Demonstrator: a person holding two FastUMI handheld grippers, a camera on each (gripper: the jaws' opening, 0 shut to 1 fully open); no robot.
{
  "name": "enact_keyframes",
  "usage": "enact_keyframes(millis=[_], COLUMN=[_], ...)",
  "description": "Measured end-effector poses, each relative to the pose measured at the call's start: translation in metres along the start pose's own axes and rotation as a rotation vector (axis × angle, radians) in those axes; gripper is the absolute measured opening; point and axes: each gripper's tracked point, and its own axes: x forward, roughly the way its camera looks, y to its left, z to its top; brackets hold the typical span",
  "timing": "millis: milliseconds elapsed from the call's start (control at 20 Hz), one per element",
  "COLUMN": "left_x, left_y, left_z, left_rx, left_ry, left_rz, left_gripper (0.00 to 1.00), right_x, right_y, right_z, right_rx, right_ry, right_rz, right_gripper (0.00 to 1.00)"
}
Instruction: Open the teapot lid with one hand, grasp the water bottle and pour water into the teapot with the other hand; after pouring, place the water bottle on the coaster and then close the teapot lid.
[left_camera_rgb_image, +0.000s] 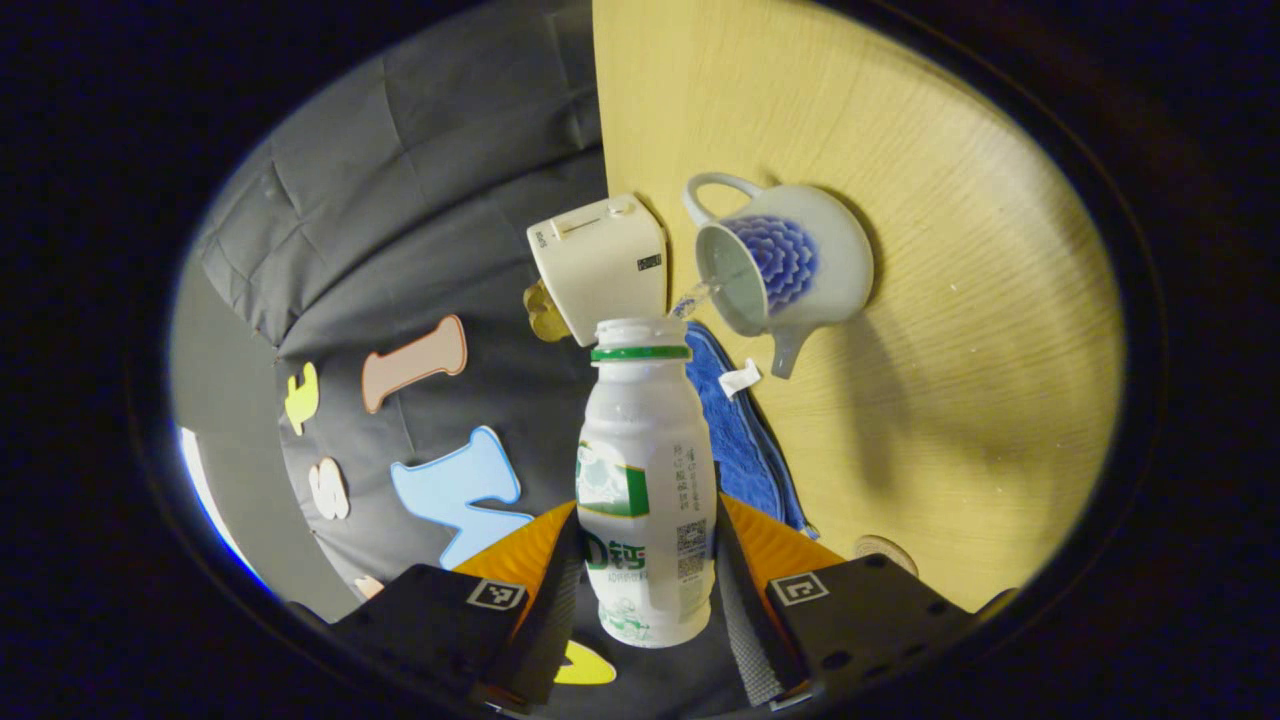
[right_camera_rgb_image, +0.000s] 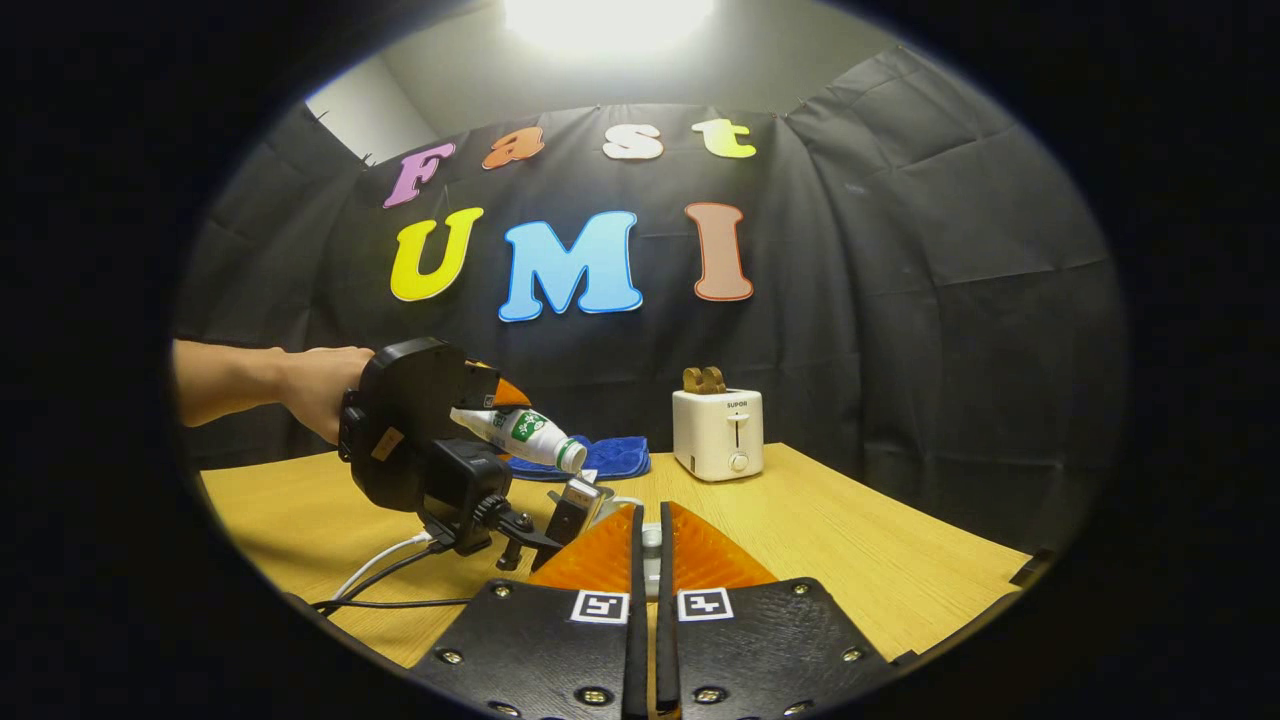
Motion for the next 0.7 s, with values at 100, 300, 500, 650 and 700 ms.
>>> enact_keyframes(millis=[100, 300, 500, 650, 700], left_x=[0.0006, 0.0000, 0.0022, 0.0047, 0.0056], left_y=[0.0001, 0.0009, -0.0017, -0.0064, -0.0078], left_z=[0.0012, 0.0016, 0.0010, 0.0015, 0.0016], left_rx=[0.004, 0.002, -0.013, -0.032, -0.037], left_ry=[-0.003, -0.010, -0.017, -0.021, -0.024], left_rz=[0.000, 0.006, 0.003, -0.007, -0.007], left_gripper=[0.74, 0.74, 0.74, 0.76, 0.78], right_x=[-0.0003, -0.0009, -0.0016, -0.0016, -0.0021], right_y=[0.0007, 0.0012, 0.0029, 0.0031, 0.0034], right_z=[0.0011, 0.0019, 0.0065, 0.0078, 0.0086], right_rx=[-0.003, -0.005, -0.014, -0.020, -0.020], right_ry=[-0.002, -0.001, -0.010, -0.010, -0.012], right_rz=[-0.001, -0.004, -0.005, -0.007, -0.008], right_gripper=[0.04, 0.04, 0.04, 0.04, 0.03])
